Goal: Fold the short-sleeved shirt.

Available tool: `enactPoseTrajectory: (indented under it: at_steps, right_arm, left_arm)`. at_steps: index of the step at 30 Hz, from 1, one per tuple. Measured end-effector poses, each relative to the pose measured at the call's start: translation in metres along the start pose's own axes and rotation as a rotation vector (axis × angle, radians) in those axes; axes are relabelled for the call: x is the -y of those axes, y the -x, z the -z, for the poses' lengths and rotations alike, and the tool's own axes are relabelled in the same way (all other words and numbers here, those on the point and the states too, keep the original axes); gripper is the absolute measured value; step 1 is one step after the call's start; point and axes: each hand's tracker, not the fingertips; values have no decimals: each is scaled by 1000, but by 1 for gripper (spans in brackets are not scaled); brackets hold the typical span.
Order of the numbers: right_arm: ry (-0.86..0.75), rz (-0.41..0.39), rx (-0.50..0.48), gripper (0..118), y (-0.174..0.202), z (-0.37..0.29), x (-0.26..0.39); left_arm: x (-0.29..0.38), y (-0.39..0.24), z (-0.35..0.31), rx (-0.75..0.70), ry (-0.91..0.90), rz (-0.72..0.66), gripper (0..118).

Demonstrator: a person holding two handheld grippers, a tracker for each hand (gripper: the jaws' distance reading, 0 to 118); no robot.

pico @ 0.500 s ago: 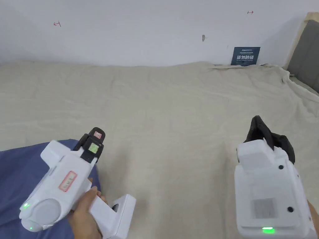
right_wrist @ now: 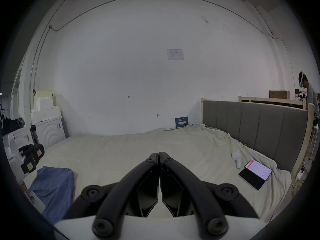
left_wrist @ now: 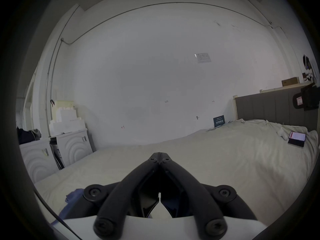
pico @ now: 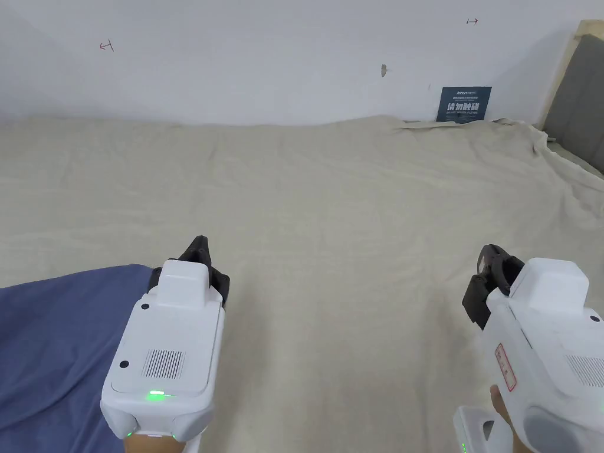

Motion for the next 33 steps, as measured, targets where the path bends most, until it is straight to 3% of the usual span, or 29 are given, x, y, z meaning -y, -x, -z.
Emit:
enactPoseTrajectory:
  at_steps: [4, 33]
  right_arm:
    - [-8, -19, 0, 0, 2, -2, -1]
    - [-10, -62, -1, 0, 9, -2, -4]
  left_arm:
    - [-1, 5, 1, 3, 5, -54, 0]
    - [0, 15, 2, -24, 11, -62, 0]
